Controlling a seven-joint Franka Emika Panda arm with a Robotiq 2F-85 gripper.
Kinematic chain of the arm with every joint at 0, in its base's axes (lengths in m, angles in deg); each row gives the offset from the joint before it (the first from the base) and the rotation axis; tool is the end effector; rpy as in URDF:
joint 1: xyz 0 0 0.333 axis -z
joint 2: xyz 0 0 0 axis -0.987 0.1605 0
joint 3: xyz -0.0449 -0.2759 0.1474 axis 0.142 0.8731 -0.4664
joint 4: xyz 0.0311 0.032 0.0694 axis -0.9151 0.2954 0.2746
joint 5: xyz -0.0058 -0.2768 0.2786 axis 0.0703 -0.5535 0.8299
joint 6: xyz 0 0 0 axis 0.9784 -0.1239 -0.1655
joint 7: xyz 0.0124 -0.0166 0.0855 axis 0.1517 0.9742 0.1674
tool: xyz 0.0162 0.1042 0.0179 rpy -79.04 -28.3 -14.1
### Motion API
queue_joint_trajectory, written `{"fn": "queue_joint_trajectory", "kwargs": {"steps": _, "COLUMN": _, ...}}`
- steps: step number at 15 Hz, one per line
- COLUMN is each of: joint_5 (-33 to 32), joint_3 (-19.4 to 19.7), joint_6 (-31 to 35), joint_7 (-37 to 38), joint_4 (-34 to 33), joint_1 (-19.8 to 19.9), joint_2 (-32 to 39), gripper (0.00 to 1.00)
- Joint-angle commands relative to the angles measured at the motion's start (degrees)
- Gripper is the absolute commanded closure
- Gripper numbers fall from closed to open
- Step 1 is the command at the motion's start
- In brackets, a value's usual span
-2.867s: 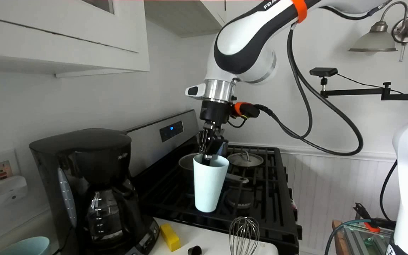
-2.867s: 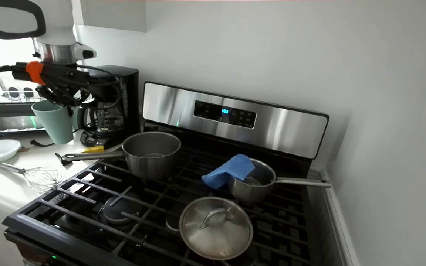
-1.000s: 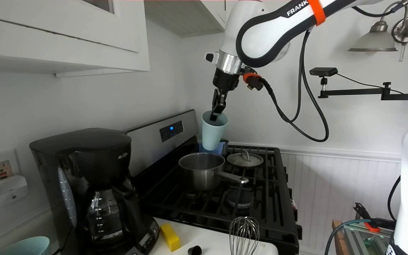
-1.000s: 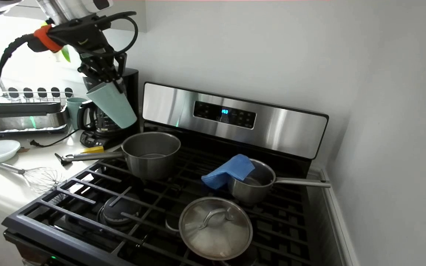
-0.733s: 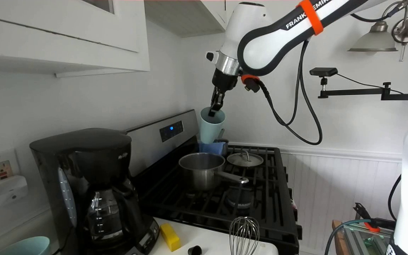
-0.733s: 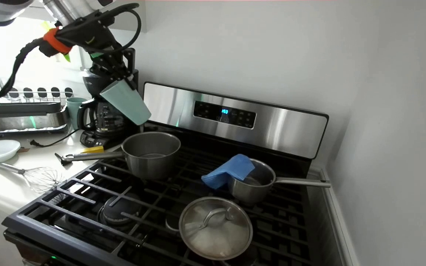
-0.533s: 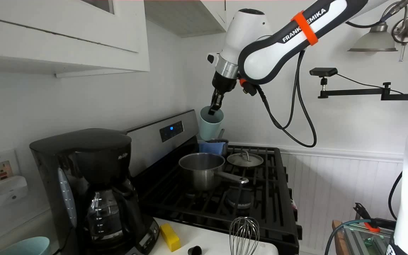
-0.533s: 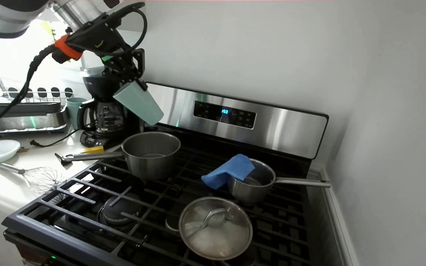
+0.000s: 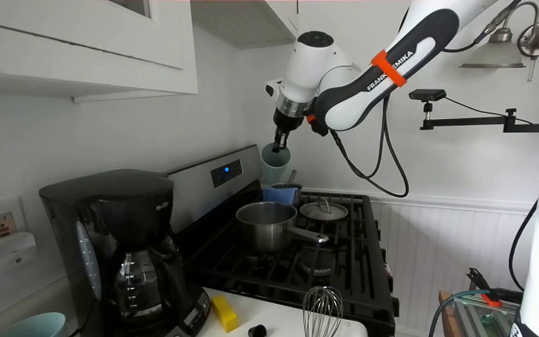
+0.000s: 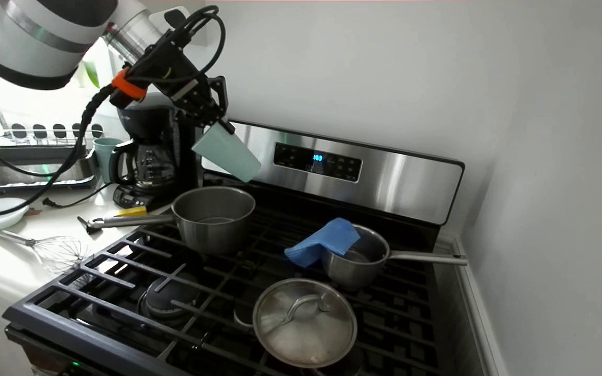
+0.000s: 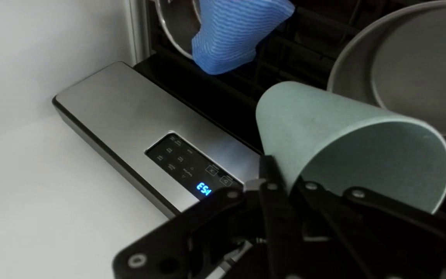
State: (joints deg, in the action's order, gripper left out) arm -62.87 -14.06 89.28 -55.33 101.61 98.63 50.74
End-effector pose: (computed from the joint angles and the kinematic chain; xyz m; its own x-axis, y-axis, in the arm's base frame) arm 0.4901 -0.1669 0.4858 0.8475 0.4629 0.2598 0.1846 -0.7158 0.6735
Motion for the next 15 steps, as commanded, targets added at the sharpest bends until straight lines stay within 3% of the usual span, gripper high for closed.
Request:
{"fn": "queue_joint_trajectory", "kwargs": {"steps": 1, "joint_5": -13.3, "joint_3": -3.0, "joint_6": -0.1, "joint_7": 11.6, "joint_4": -3.2, "joint_1": 2.4, "joint_2": 2.8, "gripper": 0.99}}
{"fn": "queue_joint_trajectory", "kwargs": {"steps": 8, "joint_5": -35.3, "joint_3": -4.7, "joint_6": -3.0, "joint_7": 32.0, "joint_4": -4.9, "joint_1": 1.4, "joint_2": 5.4, "gripper": 0.99}}
{"fn": "queue_joint_trajectory", "kwargs": {"steps": 15, "joint_5": -48.8, "joint_3": -6.0, "joint_6": -6.9, "joint_7": 40.5, "joint_4": -4.4, "joint_1": 0.5, "joint_2": 6.2, "gripper": 0.99}}
